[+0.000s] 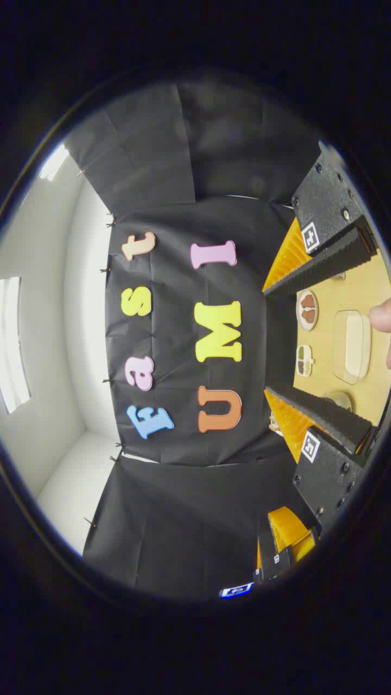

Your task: Close the left gripper, press the button to open the rice cooker; take a wooden spoon from the chopstick holder with the right hand, scoop a spoonful of rice and pour it into the rice cooker, then put the wooden spoon back into the chopstick holder.

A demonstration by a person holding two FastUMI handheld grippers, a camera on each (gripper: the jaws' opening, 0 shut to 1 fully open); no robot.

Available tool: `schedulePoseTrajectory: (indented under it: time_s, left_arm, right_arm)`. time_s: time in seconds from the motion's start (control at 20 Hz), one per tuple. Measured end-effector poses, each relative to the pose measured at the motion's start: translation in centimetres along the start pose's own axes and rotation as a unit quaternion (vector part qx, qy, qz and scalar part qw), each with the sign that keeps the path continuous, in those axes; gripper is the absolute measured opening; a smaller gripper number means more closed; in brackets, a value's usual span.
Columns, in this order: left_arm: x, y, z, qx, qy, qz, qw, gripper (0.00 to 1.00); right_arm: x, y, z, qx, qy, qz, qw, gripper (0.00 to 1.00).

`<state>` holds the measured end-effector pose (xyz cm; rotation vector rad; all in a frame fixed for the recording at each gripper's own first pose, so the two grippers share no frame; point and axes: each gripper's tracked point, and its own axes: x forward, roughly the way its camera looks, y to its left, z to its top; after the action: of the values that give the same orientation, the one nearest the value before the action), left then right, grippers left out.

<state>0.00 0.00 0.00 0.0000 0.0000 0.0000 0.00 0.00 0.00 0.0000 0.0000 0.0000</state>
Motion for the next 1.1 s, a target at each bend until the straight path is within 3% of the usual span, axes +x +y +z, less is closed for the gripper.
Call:
schedulePoseTrajectory:
  time_s: [0.2,0.45,1.1]
  left_arm:
    - [0.2,0.5,-0.3,0.002,0.002,0.005,1.0,0.95]
    - [0.9,1.1,-0.3,0.003,0.002,0.014,1.0,0.95]
    - [2.5,0.0,-0.7,0.008,0.014,0.023,1.0,0.95]
  right_arm:
    - [0.4,0.4,-0.3,0.0,0.004,-0.001,1.0,1.0]
    - [1.2,0.6,-0.5,0.005,0.009,0.003,1.0,0.97]
    - [2.6,-2.3,-1.3,0.021,0.019,-0.022,0.999,0.97]
